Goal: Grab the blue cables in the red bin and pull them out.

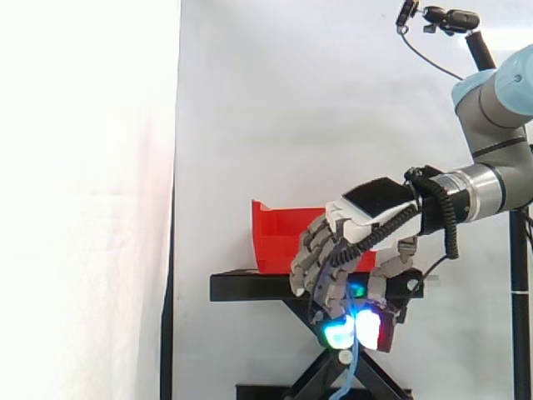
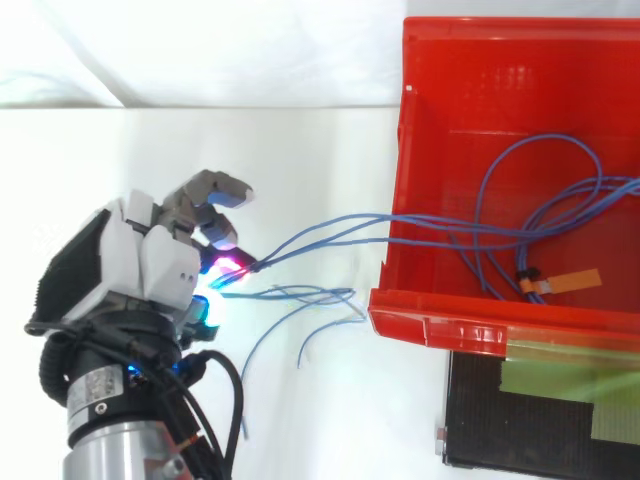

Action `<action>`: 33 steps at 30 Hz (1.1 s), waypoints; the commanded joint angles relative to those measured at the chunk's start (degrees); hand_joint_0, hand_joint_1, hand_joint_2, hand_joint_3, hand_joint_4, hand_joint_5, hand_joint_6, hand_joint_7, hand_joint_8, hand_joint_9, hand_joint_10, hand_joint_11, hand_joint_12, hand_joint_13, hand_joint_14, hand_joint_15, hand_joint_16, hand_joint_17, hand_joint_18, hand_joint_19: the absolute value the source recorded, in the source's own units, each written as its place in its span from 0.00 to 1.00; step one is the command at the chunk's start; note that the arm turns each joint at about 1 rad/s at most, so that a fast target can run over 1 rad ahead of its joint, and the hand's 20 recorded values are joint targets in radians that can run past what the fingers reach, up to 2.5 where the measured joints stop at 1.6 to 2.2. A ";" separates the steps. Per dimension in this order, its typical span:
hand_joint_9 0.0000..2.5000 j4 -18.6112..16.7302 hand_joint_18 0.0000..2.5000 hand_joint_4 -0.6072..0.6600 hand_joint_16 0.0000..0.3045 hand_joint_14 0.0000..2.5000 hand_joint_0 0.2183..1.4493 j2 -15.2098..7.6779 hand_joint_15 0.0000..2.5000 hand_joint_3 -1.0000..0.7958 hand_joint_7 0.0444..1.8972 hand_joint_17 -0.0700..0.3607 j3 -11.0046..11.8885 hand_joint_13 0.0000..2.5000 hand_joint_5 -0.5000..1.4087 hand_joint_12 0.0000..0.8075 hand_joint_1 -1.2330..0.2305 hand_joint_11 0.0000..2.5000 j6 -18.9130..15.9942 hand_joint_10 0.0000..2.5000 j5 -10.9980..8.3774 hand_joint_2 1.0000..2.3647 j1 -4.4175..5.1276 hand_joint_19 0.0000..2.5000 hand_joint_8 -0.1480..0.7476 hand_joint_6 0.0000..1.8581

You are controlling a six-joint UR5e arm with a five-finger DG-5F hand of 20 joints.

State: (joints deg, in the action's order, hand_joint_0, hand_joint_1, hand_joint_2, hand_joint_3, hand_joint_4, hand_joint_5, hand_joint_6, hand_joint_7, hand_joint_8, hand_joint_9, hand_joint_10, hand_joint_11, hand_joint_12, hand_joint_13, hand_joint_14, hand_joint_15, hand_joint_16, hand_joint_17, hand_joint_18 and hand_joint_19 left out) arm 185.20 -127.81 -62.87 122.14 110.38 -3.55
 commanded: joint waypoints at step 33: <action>0.40 6.75 0.27 0.49 0.13 0.01 0.55 0.01 0.28 0.00 0.29 0.37 1.70 0.31 0.74 0.40 0.26 0.45 -79.38 0.01 -3.51 0.00 6.19 0.32 0.46 0.28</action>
State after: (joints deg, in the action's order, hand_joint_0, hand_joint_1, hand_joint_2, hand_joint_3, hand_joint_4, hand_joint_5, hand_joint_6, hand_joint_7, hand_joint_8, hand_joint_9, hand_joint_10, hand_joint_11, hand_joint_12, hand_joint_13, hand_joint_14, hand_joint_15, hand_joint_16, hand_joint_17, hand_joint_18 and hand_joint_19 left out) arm 190.71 -127.79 -61.85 71.71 107.57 2.28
